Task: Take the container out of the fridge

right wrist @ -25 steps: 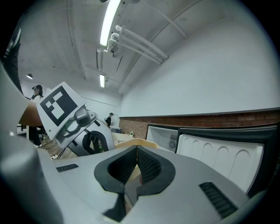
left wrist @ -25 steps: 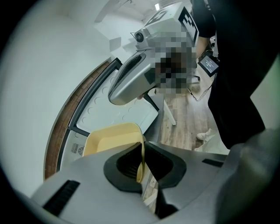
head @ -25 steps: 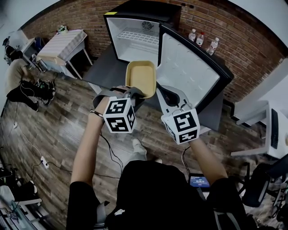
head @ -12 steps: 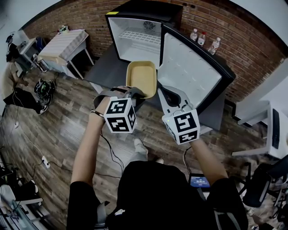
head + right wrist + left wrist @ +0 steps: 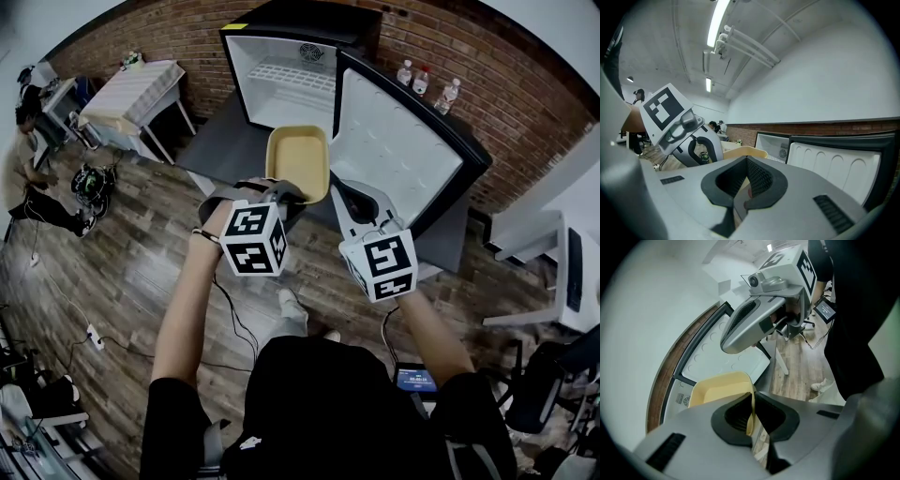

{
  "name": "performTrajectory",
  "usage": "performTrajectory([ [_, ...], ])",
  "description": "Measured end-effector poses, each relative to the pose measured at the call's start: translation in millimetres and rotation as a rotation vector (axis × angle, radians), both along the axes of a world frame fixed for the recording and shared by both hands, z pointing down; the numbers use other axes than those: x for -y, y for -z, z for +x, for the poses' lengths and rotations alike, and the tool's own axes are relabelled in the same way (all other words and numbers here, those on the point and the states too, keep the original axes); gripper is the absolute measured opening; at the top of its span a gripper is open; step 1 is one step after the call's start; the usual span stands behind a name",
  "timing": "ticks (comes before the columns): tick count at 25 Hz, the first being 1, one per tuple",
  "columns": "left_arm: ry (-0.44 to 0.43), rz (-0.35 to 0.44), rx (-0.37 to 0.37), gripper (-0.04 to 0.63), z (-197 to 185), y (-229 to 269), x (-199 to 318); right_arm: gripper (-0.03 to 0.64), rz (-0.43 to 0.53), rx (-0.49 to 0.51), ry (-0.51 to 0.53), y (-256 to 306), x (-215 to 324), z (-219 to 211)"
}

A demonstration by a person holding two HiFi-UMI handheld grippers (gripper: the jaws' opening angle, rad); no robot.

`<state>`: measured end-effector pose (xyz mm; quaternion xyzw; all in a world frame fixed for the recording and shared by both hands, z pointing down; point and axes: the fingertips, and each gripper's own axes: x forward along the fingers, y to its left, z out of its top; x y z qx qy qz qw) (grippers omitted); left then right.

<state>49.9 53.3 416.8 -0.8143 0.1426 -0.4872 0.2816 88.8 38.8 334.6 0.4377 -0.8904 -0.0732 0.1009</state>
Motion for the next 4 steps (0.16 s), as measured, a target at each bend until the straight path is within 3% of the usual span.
performTrajectory([
  [4, -0.001, -0.003, -0.006, 0.032, 2.9, 1.7, 0.7, 0.04, 0.001, 0.002, -0.001, 1.4, 1.4, 2.9],
])
